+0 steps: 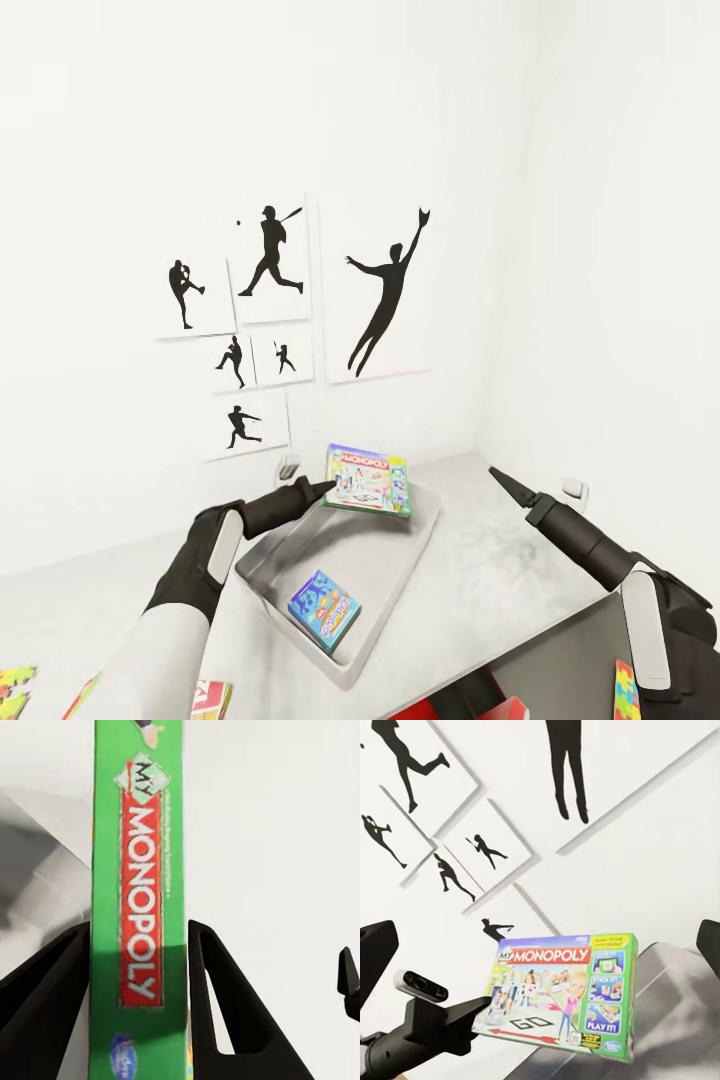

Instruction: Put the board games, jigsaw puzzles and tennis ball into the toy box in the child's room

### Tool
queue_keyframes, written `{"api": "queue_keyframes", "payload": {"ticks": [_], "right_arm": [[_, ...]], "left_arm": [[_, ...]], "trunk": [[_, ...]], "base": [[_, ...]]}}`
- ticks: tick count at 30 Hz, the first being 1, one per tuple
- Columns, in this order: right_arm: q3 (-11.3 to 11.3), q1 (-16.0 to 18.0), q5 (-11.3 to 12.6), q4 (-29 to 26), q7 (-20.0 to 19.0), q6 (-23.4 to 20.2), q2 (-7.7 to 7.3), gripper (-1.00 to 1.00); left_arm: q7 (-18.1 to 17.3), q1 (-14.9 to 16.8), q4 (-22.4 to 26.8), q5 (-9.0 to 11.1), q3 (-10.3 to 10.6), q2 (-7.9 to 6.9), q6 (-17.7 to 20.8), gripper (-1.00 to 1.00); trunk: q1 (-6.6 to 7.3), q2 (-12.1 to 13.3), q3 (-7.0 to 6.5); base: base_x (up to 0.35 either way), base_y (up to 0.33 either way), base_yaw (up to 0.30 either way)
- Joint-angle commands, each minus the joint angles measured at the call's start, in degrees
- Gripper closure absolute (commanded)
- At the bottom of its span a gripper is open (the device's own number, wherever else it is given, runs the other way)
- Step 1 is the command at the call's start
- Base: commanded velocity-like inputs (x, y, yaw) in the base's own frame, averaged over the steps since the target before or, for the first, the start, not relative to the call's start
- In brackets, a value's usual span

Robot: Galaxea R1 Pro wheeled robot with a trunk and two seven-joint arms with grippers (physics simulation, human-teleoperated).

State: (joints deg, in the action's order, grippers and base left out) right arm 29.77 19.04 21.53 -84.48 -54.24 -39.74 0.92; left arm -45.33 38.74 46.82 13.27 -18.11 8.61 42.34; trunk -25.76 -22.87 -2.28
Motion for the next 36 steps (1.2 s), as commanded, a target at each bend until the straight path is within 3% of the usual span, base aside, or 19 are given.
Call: {"api": "queue_keyframes", "payload": {"ticks": [1,16,19,22,27,29,30,32,34,36], "right_arm": [[0.11,0.04,0.18,0.05,-0.11,-0.35,0.04,-1.00],[0.41,0.04,0.34,0.27,-0.10,-0.45,-0.03,-1.00],[0.46,0.04,0.35,0.28,-0.13,-0.51,-0.04,-1.00],[0.58,0.04,0.39,0.35,-0.16,-0.62,-0.22,-1.00],[0.50,0.04,0.85,0.50,-0.14,-0.68,-2.38,-1.00],[0.52,0.04,0.92,0.57,-0.10,-0.75,-2.77,-1.00],[0.54,0.04,0.94,0.60,-0.13,-0.99,-2.93,-1.00],[0.54,0.04,0.96,0.62,-0.15,-1.26,-3.02,-1.00],[0.55,0.04,0.96,0.63,-0.11,-1.44,-3.08,-1.00],[0.55,0.04,0.97,0.63,-0.09,-1.53,-3.11,-1.00]], "left_arm": [[-0.16,0.03,-0.06,0.07,-0.27,0.06,0.26,1.00],[0.07,-0.10,-0.29,0.67,-0.76,0.61,-1.05,1.00],[0.43,-0.08,-0.57,2.74,-0.83,0.69,-0.98,1.00],[0.91,-0.14,-0.83,6.82,-0.74,1.00,-0.87,1.00],[2.03,-0.39,-0.94,9.05,-0.66,1.33,-0.87,1.00],[4.89,-0.46,-0.99,9.27,-0.69,1.39,-1.11,1.00],[8.52,-0.49,-1.04,9.45,-0.69,1.39,-1.31,1.00],[11.89,-0.50,-1.17,10.18,-0.70,1.39,-1.62,1.00],[14.80,-0.50,-1.49,12.79,-0.70,1.39,-1.90,1.00],[17.35,-0.51,-2.41,16.77,-0.62,1.39,-2.03,1.00]], "trunk": [[-0.02,-0.04,0.02],[-0.02,-0.04,0.02],[-0.02,-0.04,0.02],[-0.02,-0.04,0.02],[-0.02,-0.04,0.02],[-0.02,-0.04,0.02],[-0.02,-0.04,0.02],[-0.02,-0.04,0.02],[-0.02,-0.04,0.02],[-0.02,-0.04,0.02]], "base": [[0.000,0.000,0.000],[0.000,0.000,0.000],[0.000,0.000,0.000],[0.000,0.000,0.000],[0.000,0.000,0.000],[0.000,0.000,0.000],[0.000,0.000,0.000],[0.000,0.000,0.000],[0.000,0.000,0.000],[0.000,0.000,0.000]]}}
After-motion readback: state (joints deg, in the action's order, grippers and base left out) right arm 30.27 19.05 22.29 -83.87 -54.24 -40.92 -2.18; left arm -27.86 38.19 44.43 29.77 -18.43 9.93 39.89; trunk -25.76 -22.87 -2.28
